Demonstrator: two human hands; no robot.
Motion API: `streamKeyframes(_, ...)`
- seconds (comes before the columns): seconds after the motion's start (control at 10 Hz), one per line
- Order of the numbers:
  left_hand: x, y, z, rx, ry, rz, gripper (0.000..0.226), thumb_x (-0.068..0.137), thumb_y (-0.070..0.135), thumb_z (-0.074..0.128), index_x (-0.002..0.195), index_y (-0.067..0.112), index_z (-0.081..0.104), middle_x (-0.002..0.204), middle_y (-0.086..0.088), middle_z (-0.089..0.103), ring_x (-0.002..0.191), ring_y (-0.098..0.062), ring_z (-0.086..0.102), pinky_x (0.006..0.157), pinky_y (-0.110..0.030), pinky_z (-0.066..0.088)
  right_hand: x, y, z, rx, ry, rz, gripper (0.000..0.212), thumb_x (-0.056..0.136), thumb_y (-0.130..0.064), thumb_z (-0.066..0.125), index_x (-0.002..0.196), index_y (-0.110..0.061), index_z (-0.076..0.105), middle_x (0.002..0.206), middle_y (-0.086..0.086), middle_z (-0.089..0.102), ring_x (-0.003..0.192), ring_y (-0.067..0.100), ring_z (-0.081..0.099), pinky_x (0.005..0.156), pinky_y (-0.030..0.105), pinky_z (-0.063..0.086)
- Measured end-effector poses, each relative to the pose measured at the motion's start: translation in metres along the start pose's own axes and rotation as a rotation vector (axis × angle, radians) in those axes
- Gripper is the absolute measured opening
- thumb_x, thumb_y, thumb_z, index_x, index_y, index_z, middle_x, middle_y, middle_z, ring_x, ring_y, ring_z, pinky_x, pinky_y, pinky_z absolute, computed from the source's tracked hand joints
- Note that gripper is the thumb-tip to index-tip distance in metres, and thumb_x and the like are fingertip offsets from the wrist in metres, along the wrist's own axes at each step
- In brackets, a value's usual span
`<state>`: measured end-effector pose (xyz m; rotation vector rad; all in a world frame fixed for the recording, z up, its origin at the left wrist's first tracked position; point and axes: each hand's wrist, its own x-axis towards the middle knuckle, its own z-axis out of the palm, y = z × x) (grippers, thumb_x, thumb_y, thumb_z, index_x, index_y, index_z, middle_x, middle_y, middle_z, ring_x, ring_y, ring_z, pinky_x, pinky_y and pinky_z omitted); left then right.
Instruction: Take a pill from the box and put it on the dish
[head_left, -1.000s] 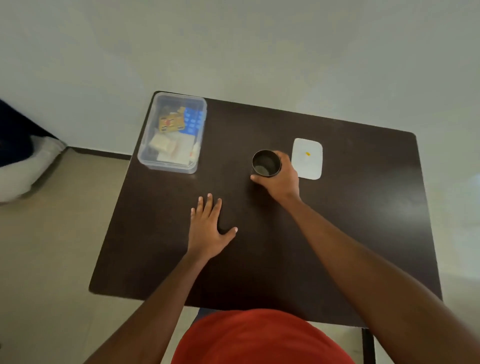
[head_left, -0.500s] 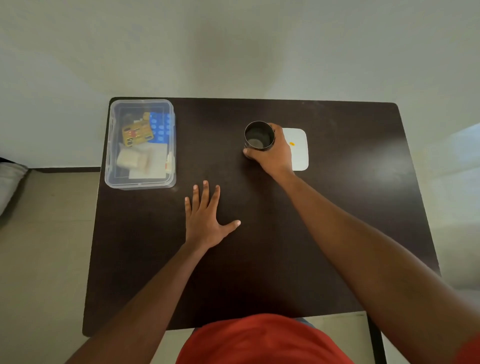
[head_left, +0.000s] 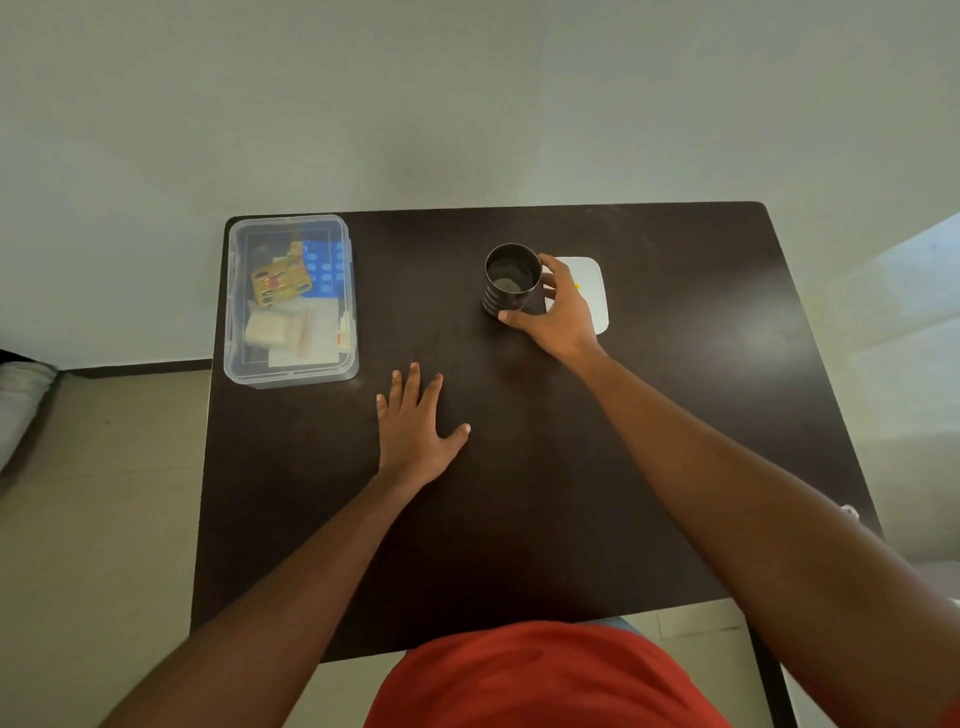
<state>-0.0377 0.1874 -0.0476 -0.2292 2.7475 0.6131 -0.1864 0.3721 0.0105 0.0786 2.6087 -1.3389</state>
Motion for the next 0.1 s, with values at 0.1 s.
streamKeyframes(0.1, -0.0006, 0.0025, -0.0134, 0.010, 0.090, 0.040, 0.083, 0.084, 0.057, 0.060, 0.152, 0.024, 0.026, 0.165, -0.008, 0.009, 0.152, -0.028, 0.000, 0.121, -0.052, 0.008, -0.0129, -0.0004, -0.0114, -0.017, 0.015, -0.010, 0.091, 0.071, -0.041, 0.086, 0.146, -0.026, 0.037, 0.145, -0.001, 0.053, 0.133, 0.018, 0.048, 0.109, 0.040, 0.044)
